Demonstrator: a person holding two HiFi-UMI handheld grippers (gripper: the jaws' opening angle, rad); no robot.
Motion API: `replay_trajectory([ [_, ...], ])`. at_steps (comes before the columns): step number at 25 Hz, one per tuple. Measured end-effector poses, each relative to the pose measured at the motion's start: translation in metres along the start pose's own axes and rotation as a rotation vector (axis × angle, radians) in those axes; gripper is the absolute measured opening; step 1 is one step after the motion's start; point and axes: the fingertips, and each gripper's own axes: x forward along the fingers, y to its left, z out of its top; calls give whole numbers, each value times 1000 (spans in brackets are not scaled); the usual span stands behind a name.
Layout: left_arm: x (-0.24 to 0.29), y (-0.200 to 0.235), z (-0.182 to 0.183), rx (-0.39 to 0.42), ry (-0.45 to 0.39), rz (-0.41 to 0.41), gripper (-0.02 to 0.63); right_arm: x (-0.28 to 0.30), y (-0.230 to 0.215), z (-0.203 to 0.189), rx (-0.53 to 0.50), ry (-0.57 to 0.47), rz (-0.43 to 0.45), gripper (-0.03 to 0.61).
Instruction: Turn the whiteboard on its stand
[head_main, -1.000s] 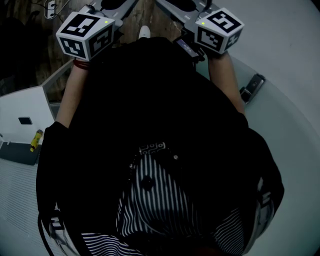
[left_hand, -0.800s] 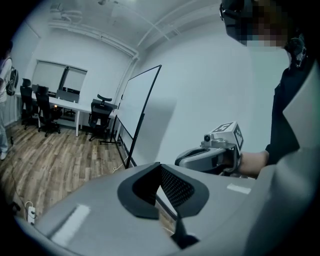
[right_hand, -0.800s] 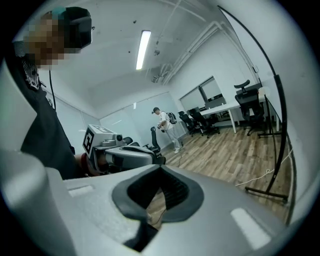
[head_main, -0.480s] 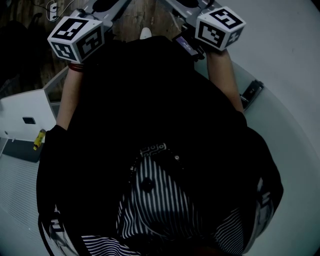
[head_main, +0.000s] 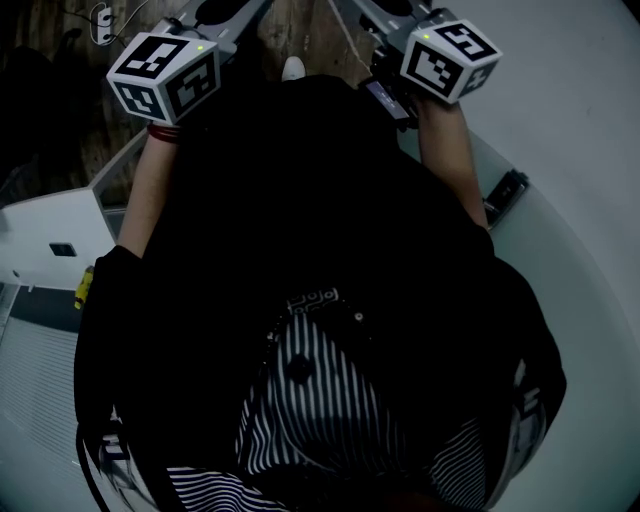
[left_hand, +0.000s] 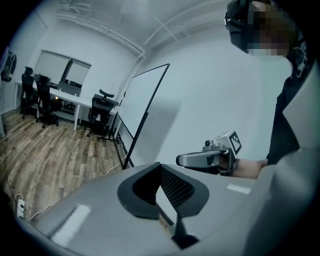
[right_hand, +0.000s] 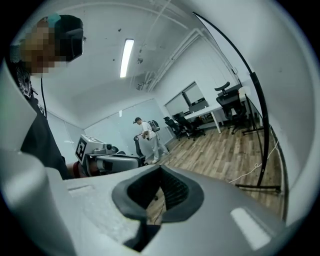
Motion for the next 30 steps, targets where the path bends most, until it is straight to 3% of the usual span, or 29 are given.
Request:
replay_trajectory([
  [9, 28, 66, 59, 61, -16, -91, 2, 36, -40, 51, 10, -36, -131, 0],
  [15, 40, 169, 117, 41, -28, -156, 2, 125, -76, 121, -17, -1, -202, 0],
  [18, 40, 172, 124, 61, -30, -163, 2, 129, -72, 128, -21, 2, -201, 0],
  [23, 46, 161, 115, 192, 33, -163, 2, 135, -61, 122, -78, 43, -159, 0],
  [30, 54, 156, 122, 217, 26, -214, 2, 127, -70, 127, -55, 4, -218, 0],
])
